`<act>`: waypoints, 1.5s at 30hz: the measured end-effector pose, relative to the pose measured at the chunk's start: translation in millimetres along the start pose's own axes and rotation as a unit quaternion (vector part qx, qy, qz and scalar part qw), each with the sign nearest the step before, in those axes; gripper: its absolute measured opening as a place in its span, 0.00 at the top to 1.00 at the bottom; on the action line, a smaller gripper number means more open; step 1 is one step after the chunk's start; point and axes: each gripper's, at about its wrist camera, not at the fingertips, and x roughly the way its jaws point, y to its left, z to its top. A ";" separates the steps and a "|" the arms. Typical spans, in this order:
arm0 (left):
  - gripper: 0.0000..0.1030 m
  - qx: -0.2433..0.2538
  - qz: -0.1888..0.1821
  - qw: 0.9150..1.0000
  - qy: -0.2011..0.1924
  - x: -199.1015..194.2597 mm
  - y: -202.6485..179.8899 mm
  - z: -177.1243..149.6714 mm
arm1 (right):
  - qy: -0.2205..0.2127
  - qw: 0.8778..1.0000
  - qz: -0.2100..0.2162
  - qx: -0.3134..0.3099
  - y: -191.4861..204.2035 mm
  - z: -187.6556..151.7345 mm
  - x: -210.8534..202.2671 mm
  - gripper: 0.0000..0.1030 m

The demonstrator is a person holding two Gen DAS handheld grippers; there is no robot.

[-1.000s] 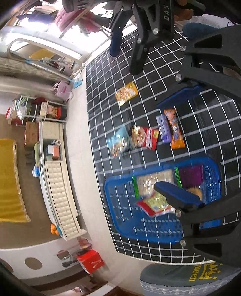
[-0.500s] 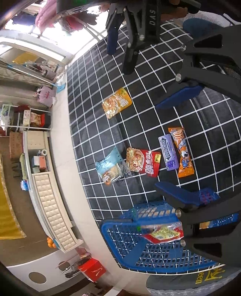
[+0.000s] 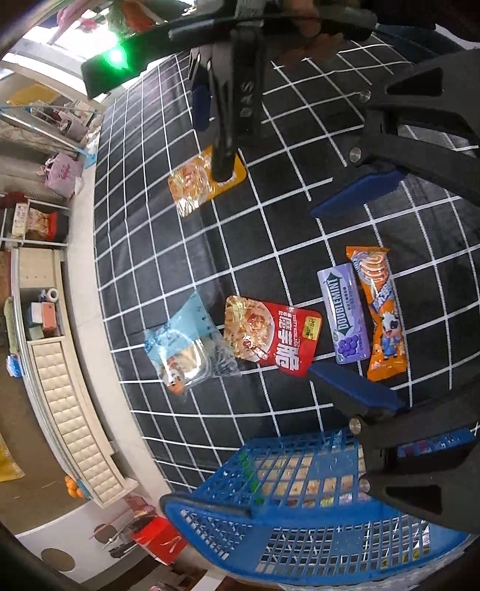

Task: Organize snacks
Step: 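Grasp the orange snack bag with the right gripper and lift it, then grasp the red noodle-style bag with the left gripper while the right gripper holds the orange bag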

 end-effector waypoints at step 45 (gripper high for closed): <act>0.24 0.010 0.103 0.993 0.051 52.2 11.9 32.6 | -0.081 0.993 0.078 -0.043 25.6 -30.2 -29.0 0.87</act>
